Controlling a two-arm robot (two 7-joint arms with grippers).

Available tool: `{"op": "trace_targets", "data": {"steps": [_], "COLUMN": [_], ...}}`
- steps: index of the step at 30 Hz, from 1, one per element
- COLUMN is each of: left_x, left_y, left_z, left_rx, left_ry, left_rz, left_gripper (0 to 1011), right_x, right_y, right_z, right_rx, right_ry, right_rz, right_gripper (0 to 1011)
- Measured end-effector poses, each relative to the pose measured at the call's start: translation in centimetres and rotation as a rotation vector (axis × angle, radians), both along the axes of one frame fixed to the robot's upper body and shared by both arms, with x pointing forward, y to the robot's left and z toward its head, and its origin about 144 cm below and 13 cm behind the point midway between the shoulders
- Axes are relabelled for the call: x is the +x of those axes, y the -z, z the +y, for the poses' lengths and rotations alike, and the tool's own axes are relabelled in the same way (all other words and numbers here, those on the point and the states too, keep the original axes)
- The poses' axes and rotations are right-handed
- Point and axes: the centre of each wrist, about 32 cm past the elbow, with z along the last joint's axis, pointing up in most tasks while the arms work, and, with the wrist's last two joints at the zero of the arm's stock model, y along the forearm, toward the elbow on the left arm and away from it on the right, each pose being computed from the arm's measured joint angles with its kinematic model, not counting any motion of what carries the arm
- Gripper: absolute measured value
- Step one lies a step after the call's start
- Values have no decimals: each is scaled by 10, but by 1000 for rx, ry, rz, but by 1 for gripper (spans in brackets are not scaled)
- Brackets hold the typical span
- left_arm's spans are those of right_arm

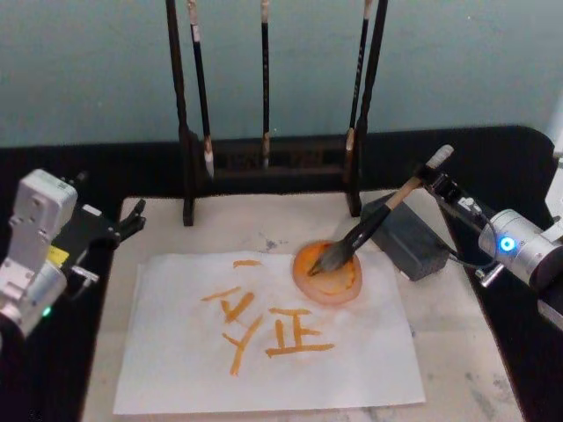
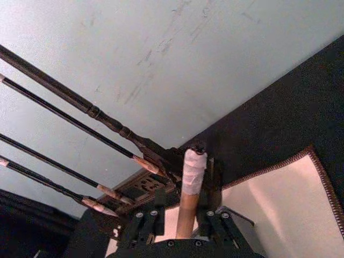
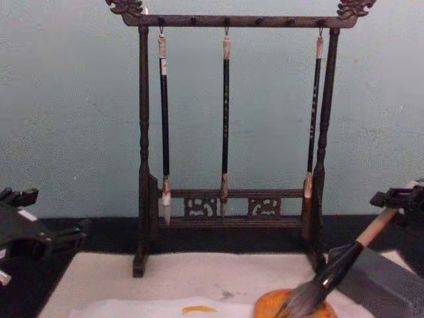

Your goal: Pick up the brush from the inkstone, write on the paper, then place the brush back to its original position.

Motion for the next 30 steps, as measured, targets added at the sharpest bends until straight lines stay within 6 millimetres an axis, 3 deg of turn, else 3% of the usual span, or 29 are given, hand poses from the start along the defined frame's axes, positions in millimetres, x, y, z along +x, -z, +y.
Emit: {"op": "trace_targets", "data": {"steps": [3, 19, 23, 30], "left_x": [0, 0, 0, 0], "left_y": [0, 0, 0, 0], "left_z": [0, 0, 0, 0], "left_rx": [0, 0, 0, 0], "left_ry": [0, 0, 0, 0], "left_rz": [0, 0, 0, 0], "left_gripper": [1010, 1010, 1010, 1010], "right_x": [0, 0, 0, 0], "right_y": [0, 0, 0, 0], "right_z": [0, 0, 0, 0], "right_rx": [0, 1, 1, 1], "right_ry": [0, -1, -1, -1], "right_rz": [0, 0, 0, 0], "right_gripper": [430, 914, 1000, 1000]}}
